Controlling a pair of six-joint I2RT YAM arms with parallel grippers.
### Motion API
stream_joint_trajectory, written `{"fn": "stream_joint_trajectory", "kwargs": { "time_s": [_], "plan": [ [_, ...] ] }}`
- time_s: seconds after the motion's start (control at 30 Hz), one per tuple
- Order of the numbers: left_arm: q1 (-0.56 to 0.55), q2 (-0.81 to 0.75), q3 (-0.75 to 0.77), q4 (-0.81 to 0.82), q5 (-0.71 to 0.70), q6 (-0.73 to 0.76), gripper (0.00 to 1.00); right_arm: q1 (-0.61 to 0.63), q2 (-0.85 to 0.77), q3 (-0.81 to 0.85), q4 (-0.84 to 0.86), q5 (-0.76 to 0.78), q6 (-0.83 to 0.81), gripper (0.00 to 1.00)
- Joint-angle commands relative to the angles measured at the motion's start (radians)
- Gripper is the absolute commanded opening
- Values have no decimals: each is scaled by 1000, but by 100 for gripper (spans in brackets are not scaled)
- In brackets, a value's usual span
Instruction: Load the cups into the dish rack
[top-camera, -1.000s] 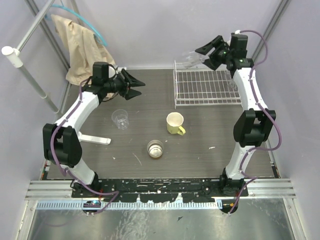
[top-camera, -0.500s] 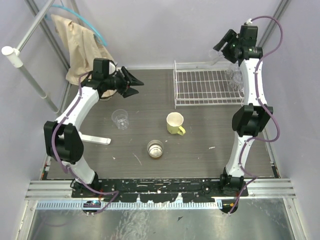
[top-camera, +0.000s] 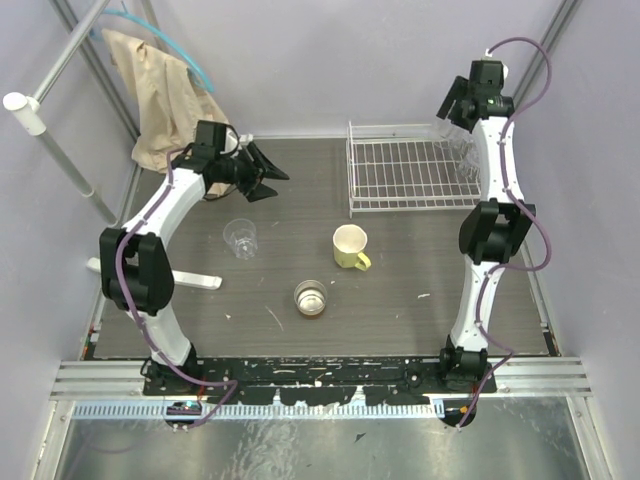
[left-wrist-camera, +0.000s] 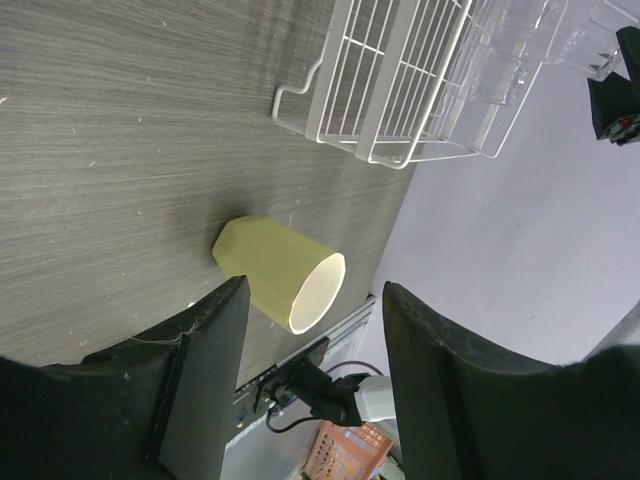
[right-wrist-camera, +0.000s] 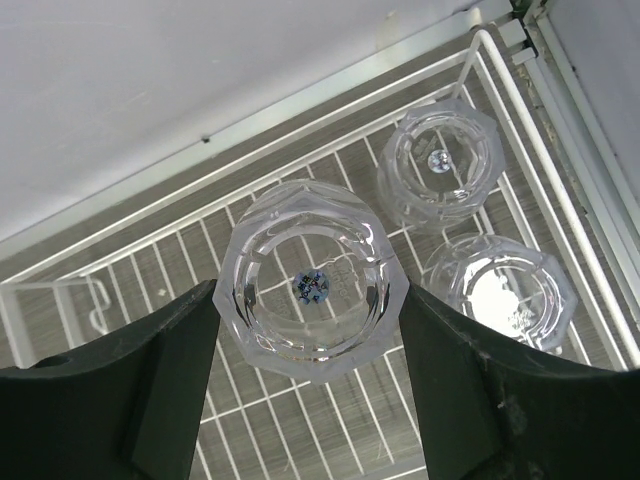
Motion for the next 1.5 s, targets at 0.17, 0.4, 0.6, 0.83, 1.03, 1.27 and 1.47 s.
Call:
{"fn": "stream_joint_trajectory", "kwargs": {
  "time_s": [0.17, 0.4, 0.6, 0.83, 1.03, 1.27, 1.47],
  "plan": [
    [9, 68, 99, -58, 7, 31, 63, 14, 95, 140, 38, 64, -53, 17],
    [11, 122, 166, -72, 7, 27, 63, 17, 135, 144, 43, 78, -65, 17],
    [11, 140, 169, -55, 9, 13, 62, 18, 161, 149, 52, 78, -73, 17],
    [13, 150, 179, -58, 6, 11, 62, 18, 192, 160, 55, 82, -76, 17],
    [13, 155, 176, -58, 6, 12, 62, 18, 204, 169, 60, 90, -81, 17],
    [18, 170, 187, -55, 8, 9, 62, 19, 235, 176, 67, 89, -85, 17],
    [19, 182, 197, -57, 8, 8, 62, 19, 257, 181, 73, 89, -86, 20]
  ]
}}
